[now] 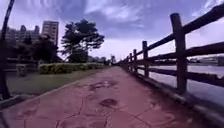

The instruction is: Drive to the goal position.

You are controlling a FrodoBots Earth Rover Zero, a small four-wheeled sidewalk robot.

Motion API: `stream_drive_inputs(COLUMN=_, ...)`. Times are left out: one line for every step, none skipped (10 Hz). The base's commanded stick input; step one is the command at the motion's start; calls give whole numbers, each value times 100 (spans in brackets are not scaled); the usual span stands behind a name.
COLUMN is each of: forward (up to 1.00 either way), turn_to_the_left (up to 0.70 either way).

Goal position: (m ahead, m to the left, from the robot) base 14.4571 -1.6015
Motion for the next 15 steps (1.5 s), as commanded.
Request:
stream_drive_inputs(forward=100, turn_to_the_left=10)
stream_drive_inputs(forward=100, turn_to_the_left=23)
stream_drive_inputs(forward=100, turn_to_the_left=16)
stream_drive_inputs(forward=100, turn_to_the_left=2)
stream_drive_inputs(forward=100, turn_to_the_left=0)
stream_drive_inputs(forward=100, turn_to_the_left=0)
stream_drive_inputs(forward=100, turn_to_the_left=0)
stream_drive_inputs(forward=100, turn_to_the_left=0)
stream_drive_inputs(forward=100, turn_to_the_left=0)
stream_drive_inputs(forward=100, turn_to_the_left=0)
stream_drive_inputs(forward=100, turn_to_the_left=0)
stream_drive_inputs(forward=100, turn_to_the_left=0)
stream_drive_inputs(forward=100, turn_to_the_left=0)
stream_drive_inputs(forward=100, turn_to_the_left=0)
stream_drive_inputs(forward=100, turn_to_the_left=0)
